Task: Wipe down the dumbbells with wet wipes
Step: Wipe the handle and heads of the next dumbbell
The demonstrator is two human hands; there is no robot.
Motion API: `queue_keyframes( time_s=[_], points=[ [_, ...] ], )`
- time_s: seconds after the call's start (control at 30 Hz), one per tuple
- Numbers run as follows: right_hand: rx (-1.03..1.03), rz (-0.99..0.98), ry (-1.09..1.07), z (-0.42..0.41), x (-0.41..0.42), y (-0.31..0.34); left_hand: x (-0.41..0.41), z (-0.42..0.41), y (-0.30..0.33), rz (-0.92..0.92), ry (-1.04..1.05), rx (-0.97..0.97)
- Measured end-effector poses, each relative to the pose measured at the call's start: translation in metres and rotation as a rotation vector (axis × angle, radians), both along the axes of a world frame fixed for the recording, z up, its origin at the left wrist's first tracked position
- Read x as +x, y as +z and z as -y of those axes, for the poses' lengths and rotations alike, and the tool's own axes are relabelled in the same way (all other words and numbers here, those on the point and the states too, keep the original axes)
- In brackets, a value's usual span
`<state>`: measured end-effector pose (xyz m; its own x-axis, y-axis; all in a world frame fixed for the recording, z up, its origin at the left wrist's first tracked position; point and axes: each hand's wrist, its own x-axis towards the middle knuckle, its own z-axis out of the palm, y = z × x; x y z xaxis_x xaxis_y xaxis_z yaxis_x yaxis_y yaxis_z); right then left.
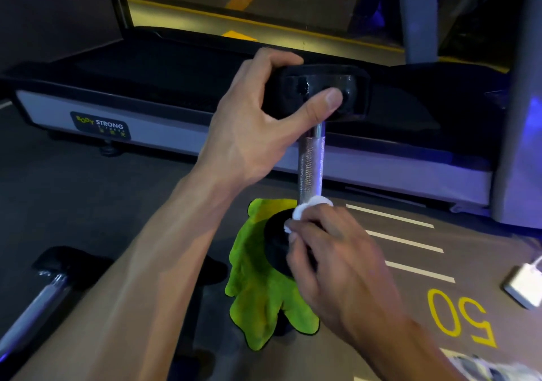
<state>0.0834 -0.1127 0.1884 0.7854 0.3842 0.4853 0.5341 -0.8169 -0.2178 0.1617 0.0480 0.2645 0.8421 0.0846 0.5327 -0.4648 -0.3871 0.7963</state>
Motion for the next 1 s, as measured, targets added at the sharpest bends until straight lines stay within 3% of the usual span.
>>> queue_keyframes(
  time_s=[0.13,0.3,0.47,0.67,0.73,0.8,0.9,1.0],
  points=[
    [-0.070,-0.069,-0.009,-0.013,0.003,-0.002,0.000,-0.001,0.000,0.018,-0.020,0.001],
    [0.166,-0.014,-0.021,0.018,0.008,0.001,0.004,-0.002,0.000,0.019,-0.035,-0.016],
    [0.311,-0.083,-0.108,0.035,0.019,-0.001,0.012,-0.007,0.001,0.003,-0.120,-0.020],
    [0.576,-0.420,-0.010,0.041,0.025,0.006,0.024,-0.027,0.001,-0.008,-0.320,-0.053],
    [0.605,-0.446,-0.030,0.039,0.029,0.004,0.024,-0.026,-0.001,-0.011,-0.362,-0.084],
    [0.547,-0.361,-0.070,0.035,0.029,0.000,0.023,-0.022,-0.003,-0.002,-0.390,-0.105],
    [0.388,-0.072,-0.059,0.020,0.029,0.006,0.024,-0.014,-0.004,0.006,-0.414,-0.135],
    [0.467,0.181,-0.041,0.017,0.051,0.033,0.024,-0.011,-0.003,0.001,-0.408,-0.117]
  ],
)
